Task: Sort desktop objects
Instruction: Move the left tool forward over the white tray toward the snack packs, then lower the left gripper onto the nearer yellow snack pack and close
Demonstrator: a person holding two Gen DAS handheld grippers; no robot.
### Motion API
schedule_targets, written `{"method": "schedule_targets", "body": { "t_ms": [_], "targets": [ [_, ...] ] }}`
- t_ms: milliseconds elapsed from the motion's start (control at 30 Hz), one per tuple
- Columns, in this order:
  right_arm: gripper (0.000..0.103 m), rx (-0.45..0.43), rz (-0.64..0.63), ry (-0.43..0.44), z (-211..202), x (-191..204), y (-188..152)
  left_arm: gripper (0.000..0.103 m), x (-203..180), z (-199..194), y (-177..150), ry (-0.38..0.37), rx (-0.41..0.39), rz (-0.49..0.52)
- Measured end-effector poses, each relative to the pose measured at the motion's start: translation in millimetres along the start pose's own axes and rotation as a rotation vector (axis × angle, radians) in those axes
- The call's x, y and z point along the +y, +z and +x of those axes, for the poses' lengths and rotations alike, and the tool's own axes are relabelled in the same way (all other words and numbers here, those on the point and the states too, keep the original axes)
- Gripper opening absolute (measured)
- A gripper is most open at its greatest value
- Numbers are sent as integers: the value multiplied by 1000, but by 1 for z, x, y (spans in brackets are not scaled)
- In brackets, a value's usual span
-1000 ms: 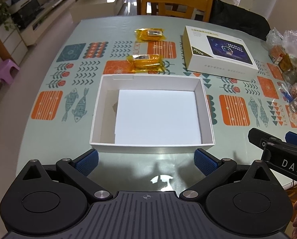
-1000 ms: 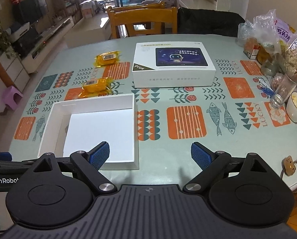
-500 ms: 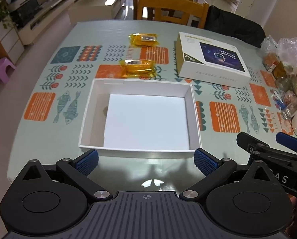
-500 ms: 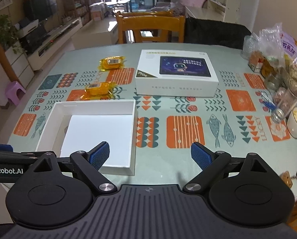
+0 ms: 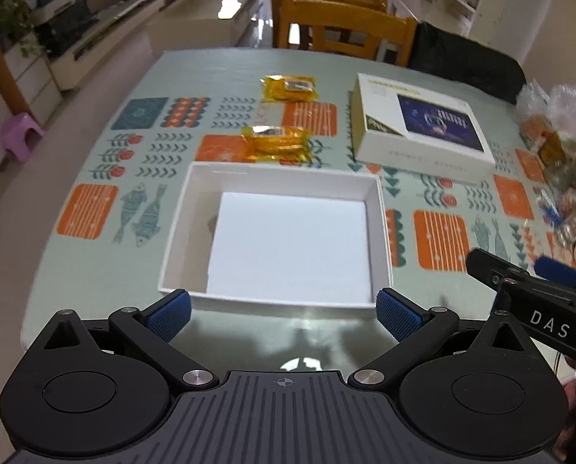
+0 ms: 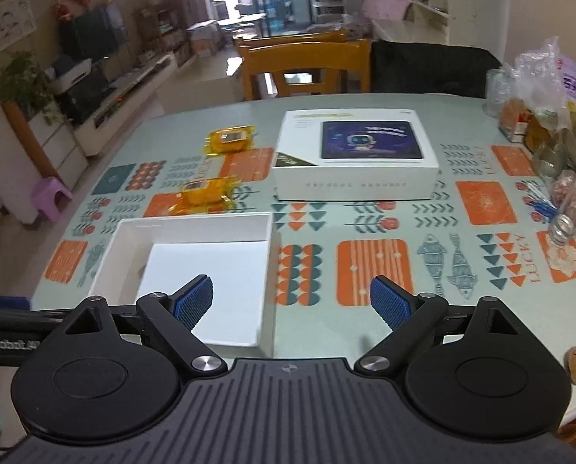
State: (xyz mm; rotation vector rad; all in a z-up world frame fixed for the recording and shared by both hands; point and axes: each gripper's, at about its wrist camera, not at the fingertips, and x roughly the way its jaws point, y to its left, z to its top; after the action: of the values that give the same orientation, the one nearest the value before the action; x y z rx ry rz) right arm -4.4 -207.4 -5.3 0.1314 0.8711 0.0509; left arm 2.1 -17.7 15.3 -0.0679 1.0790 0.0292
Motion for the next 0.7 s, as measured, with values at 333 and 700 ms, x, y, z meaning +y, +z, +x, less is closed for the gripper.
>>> {"method": "schedule_targets", "body": {
  "t_ms": [333, 700],
  "targets": [
    [103, -44, 40, 3, 11, 0, 23, 103, 13, 24, 31, -13, 55, -18],
    [103, -65, 87, -15, 38, 3, 58, 103, 22, 66, 73, -13, 97, -3]
  ]
}}
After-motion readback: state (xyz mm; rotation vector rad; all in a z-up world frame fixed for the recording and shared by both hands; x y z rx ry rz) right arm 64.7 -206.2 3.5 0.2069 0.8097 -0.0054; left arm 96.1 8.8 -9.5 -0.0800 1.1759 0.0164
